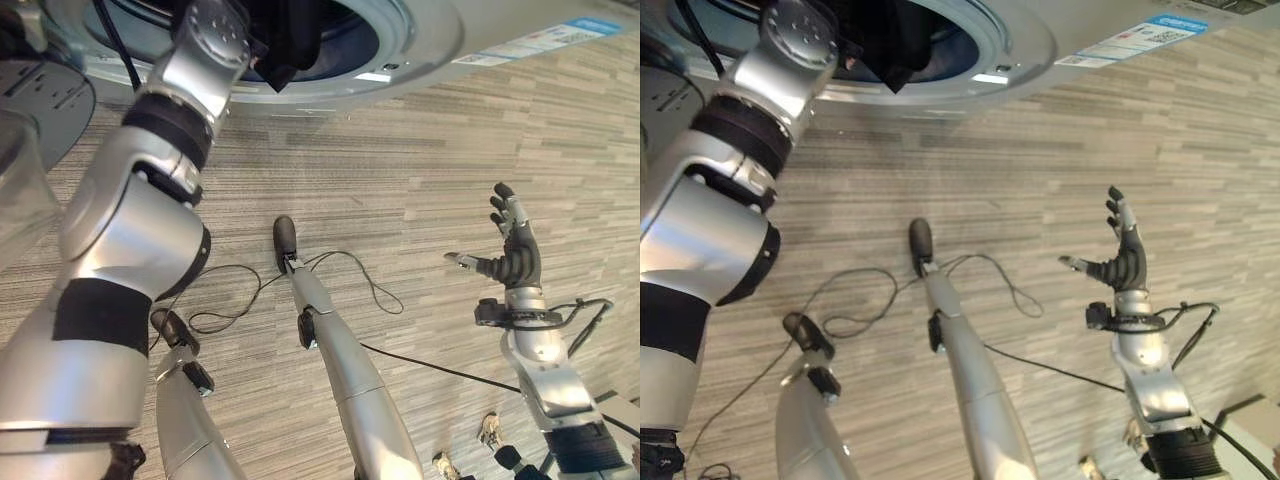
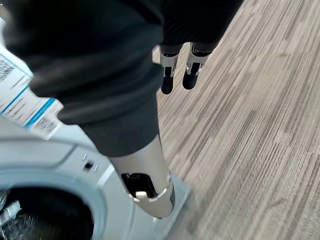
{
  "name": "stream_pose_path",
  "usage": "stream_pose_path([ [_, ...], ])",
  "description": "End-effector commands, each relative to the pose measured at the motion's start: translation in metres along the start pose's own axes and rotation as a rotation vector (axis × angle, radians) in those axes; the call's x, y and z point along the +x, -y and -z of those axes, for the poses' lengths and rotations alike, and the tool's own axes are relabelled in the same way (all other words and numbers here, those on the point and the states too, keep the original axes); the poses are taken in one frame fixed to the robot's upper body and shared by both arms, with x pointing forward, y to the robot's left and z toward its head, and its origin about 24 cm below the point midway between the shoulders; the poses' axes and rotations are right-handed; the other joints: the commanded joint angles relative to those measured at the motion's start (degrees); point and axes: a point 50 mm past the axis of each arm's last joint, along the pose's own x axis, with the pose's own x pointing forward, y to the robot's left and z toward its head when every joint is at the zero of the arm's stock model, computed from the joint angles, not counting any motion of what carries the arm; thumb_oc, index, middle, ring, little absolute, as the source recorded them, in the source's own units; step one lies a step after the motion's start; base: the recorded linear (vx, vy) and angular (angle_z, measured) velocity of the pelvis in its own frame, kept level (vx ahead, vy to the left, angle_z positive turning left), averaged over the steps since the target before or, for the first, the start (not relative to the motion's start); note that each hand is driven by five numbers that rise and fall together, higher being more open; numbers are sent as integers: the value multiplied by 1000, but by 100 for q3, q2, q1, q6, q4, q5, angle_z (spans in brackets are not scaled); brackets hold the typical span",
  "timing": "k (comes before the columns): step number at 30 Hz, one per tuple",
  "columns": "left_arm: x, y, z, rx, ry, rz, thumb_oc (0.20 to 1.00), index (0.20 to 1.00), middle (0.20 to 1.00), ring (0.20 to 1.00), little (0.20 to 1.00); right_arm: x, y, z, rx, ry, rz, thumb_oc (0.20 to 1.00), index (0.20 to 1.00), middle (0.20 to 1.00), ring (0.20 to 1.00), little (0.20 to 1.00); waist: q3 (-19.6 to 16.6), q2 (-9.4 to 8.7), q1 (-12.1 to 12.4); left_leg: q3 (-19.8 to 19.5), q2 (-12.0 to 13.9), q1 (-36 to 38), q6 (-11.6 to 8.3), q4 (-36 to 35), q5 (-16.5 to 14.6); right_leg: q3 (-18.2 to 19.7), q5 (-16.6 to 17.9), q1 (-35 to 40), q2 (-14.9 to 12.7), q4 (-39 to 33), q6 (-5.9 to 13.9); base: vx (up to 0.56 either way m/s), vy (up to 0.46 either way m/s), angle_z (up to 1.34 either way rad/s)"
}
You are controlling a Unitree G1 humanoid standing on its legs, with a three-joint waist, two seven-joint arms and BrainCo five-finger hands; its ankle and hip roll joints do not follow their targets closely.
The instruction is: Grab the laundry basket,head to the washer,open it,put in the laundry and shut it.
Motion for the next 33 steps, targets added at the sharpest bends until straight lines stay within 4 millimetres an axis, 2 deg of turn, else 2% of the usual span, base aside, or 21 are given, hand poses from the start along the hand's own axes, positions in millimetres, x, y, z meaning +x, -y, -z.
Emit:
stream_pose_path([
  [1, 6, -10, -53, 163, 168, -5, 1000, 1000, 1000, 1000, 1000, -2, 21, -4, -57, 31, 28, 1000, 1000, 1000, 1000, 1000, -178, 280, -372, -367, 360, 4, 316, -27, -48, -38, -1146, 273, 13, 267, 760, -10, 5, 16],
  [3, 7, -13, -58, 239, 192, -5, 1000, 1000, 1000, 1000, 1000, -7, 22, 2, -48, 6, 23, 1000, 1000, 1000, 1000, 1000, -183, 275, -372, -372, 359, 8, 308, -44, -40, -30, -1139, 299, 28, 223, 761, -16, 16, 5],
  [4, 8, -19, -70, 356, 251, -29, 1000, 1000, 1000, 1000, 1000, -6, 28, 3, -69, 0, 33, 1000, 1000, 1000, 1000, 1000, -191, 277, -358, -390, 337, 6, 303, -85, -35, -30, -1126, 340, 28, 147, 767, 0, 0, 0],
  [5, 8, -19, -70, 358, 253, -30, 1000, 1000, 1000, 1000, 1000, -6, 27, 3, -68, 1, 34, 1000, 1000, 1000, 1000, 1000, -178, 271, -358, -393, 335, 10, 304, -88, -32, -33, -1121, 348, 28, 138, 767, 0, 0, 0],
  [9, 2, -18, -95, 571, 429, -105, 1000, 1000, 1000, 1000, 1000, -7, 29, 1, -91, 19, 36, 1000, 1000, 1000, 1000, 1000, -120, 332, -241, -416, 279, 25, 324, -147, -9, -37, -1107, 413, -12, 73, 778, 0, 0, 0],
  [13, -9, -7, -79, 553, 510, -88, 1000, 1000, 1000, 1000, 1000, -10, 31, 4, -99, 4, 62, 1000, 1000, 1000, 1000, 1000, -16, 366, -63, -439, 146, 124, 361, -247, 25, -73, -1087, 552, -84, -30, 797, 0, 0, 0],
  [15, -22, -1, -54, 495, 535, -41, 1000, 1000, 1000, 1000, 1000, -16, 28, 9, -90, -24, 61, 1000, 1000, 1000, 1000, 1000, 45, 374, 40, -439, 39, 235, 384, -340, 53, -97, -1061, 700, -142, -127, 811, -13, 61, -3],
  [16, -42, 10, -10, 416, 502, 64, 1000, 1000, 1000, 1000, 1000, -26, 25, 19, -99, -84, 45, 1000, 1000, 1000, 1000, 1000, 67, 401, 137, -400, -56, 440, 399, -451, 69, -121, -1040, 909, -214, -245, 825, -14, 120, 1],
  [17, -56, 19, 11, 401, 498, 134, 1000, 1000, 1000, 1000, 1000, -30, 23, 24, -93, -116, 34, 1000, 1000, 1000, 1000, 1000, 58, 433, 158, -378, -129, 540, 409, -504, 115, -118, -988, 1006, -257, -306, 818, -4, 156, 4],
  [19, -100, 34, 58, 376, 510, 411, 1000, 1000, 1000, 1000, 1000, -39, 24, 30, -126, -163, -4, 1000, 1000, 1000, 1000, 1000, 35, 442, 221, -284, -207, 861, 409, -617, 108, -95, -931, 1293, -309, -400, 838, -7, 136, 9],
  [20, -102, 32, 60, 375, 503, 413, 1000, 1000, 1000, 1000, 1000, -40, 23, 30, -128, -164, -10, 1000, 1000, 1000, 1000, 1000, 23, 435, 190, -270, -218, 880, 412, -632, 127, -84, -914, 1307, -317, -417, 836, -13, 170, 14],
  [21, -160, 46, 109, 171, 372, 648, 1000, 1000, 1000, 1000, 1000, -55, 26, 39, -150, -236, -49, 1000, 1000, 1000, 1000, 1000, -22, 428, 288, -215, -286, 1120, 426, -643, 88, -106, -864, 1602, -381, -478, 839, -16, 108, 12],
  [22, -163, 44, 112, 167, 361, 648, 1000, 1000, 1000, 1000, 1000, -56, 26, 38, -154, -237, -59, 1000, 1000, 1000, 1000, 1000, -49, 441, 233, -206, -299, 1136, 430, -659, 107, -100, -845, 1618, -390, -500, 838, -7, 201, 9],
  [23, -208, 72, 128, 10, 257, 800, 1000, 1000, 1000, 1000, 1000, -64, 25, 43, -187, -273, -120, 1000, 1000, 1000, 1000, 1000, -82, 408, 246, -153, -325, 1351, 452, -639, 68, -110, -812, 1879, -422, -528, 846, 7, 145, 20],
  [25, -244, 84, 149, -108, 122, 862, 1000, 1000, 1000, 1000, 1000, -67, 26, 53, -205, -330, -140, 1000, 1000, 1000, 1000, 1000, -91, 428, 364, -117, -350, 1637, 467, -634, 41, -122, -815, 2193, -493, -526, 867, 14, 164, 26],
  [26, -245, 84, 150, -111, 117, 861, 1000, 1000, 1000, 1000, 1000, -67, 26, 53, -209, -330, -145, 1000, 1000, 1000, 1000, 1000, -81, 431, 343, -107, -348, 1681, 468, -643, 35, -117, -816, 2231, -490, -534, 870, 15, 176, 14],
  [27, -279, 89, 168, -172, -4, 913, 1000, 1000, 1000, 1000, 1000, -69, 23, 62, -210, -372, -150, 1000, 1000, 1000, 1000, 1000, -60, 465, 479, -90, -392, 2021, 488, -673, -3, -144, -845, 2566, -545, -515, 886, 14, 114, 6],
  [28, -281, 89, 168, -173, -8, 913, 1000, 1000, 1000, 1000, 1000, -69, 22, 63, -212, -372, -154, 1000, 1000, 1000, 1000, 1000, -39, 457, 466, -76, -392, 2083, 489, -693, -7, -137, -848, 2618, -543, -525, 889, 34, 164, -2],
  [30, -319, 96, 184, -227, -144, 976, 1000, 1000, 1000, 1000, 1000, -70, 22, 76, -219, -430, -144, 1000, 1000, 1000, 1000, 1000, -33, 498, 655, -78, -495, 2781, 556, -765, -82, -198, -950, 3289, -624, -463, 917, 88, 185, -8],
  [32, -341, 97, 191, -320, -244, 976, 1000, 1000, 1000, 1000, 1000, -73, 25, 86, -201, -485, -111, 1000, 1000, 1000, 1000, 1000, -42, 526, 774, -60, -602, 3405, 597, -954, -94, -249, -1032, 3881, -688, -434, 946, 92, 161, -4],
  [33, -342, 96, 191, -321, -247, 975, 1000, 1000, 1000, 1000, 1000, -73, 24, 87, -202, -485, -113, 1000, 1000, 1000, 1000, 1000, 12, 511, 764, -48, -610, 3505, 597, -1001, -84, -248, -1036, 3965, -690, -452, 951, 122, 146, 6],
])
